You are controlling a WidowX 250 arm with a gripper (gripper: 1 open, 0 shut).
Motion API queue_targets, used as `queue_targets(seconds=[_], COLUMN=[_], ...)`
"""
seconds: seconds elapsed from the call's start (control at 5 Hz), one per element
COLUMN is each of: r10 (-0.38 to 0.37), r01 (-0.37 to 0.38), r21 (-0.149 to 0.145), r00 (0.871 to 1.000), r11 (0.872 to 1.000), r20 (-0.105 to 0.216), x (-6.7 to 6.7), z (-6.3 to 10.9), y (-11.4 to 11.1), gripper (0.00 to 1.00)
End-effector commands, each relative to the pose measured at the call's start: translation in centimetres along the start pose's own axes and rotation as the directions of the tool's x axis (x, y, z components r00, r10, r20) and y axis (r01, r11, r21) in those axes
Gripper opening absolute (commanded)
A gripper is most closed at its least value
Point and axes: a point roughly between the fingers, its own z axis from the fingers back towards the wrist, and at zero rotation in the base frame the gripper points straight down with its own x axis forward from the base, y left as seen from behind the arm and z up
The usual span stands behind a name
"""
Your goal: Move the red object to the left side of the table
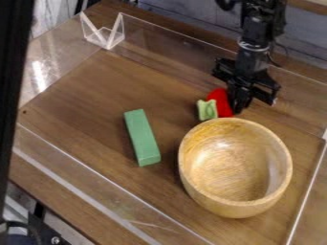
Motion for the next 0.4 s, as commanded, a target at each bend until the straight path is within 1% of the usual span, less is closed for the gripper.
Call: queue_targets(seconds=[0.0, 0.2], r10=[0.053, 0.124], r01=[-0.053, -0.124], r21=[-0.004, -0.014], r00=[0.991, 0.978], r11=[0.999, 0.992], r20=[0.125, 0.17], x=[-1.0, -2.1], z=[5.8, 8.7], y=[1.7, 4.3], gripper=[0.0, 0.0])
